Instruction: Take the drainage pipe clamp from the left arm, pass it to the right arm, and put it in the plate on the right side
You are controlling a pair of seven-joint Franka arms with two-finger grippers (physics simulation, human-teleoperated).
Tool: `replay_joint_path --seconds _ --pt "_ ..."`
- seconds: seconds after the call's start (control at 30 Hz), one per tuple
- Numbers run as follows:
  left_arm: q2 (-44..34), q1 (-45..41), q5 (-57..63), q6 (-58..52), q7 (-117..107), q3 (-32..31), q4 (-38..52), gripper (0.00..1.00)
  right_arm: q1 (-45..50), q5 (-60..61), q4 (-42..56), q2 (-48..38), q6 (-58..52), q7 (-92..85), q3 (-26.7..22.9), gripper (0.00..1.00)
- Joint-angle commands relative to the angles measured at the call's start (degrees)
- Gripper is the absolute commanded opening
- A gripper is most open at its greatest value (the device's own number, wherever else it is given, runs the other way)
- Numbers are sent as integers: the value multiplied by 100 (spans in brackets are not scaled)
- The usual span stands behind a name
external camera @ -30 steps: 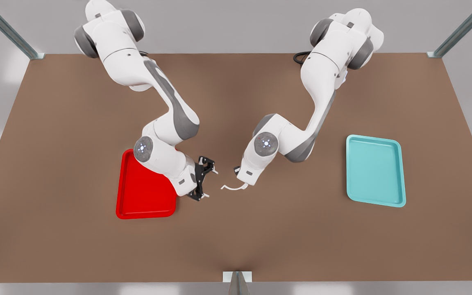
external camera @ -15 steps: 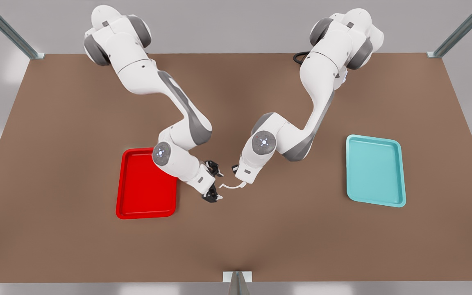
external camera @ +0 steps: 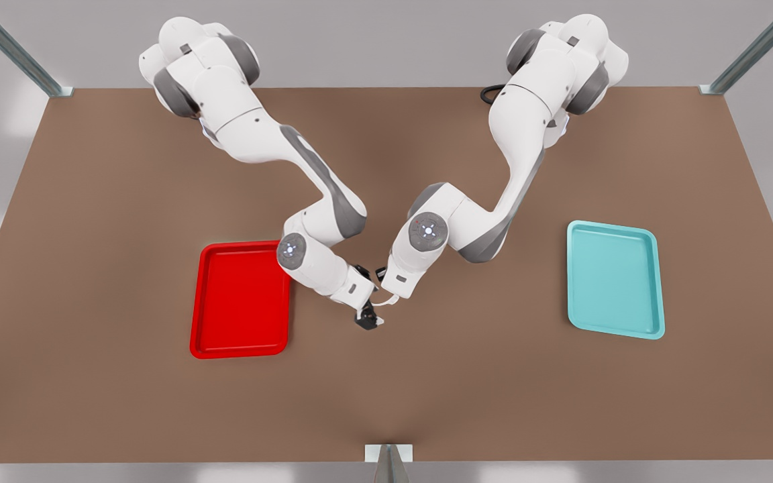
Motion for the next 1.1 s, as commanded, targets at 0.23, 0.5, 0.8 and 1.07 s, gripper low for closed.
replay_joint_path --seconds 0.23,0.5,0.8,1.07 --pt "-1 8 -9 -14 -48 -1 52 21 3 4 17 10 144 -615 1 29" --pt "26 -36 27 21 -12 -10 52 100 -14 250 17 10 144 -624 1 21" --pt "-941 2276 -88 -1807 866 -1267 96 100 -67 268 140 476 257 -624 -17 21" --pt "-1720 4474 492 -2751 3500 -1374 -233 100 -1666 171 -80 301 -778 -1695 -70 21"
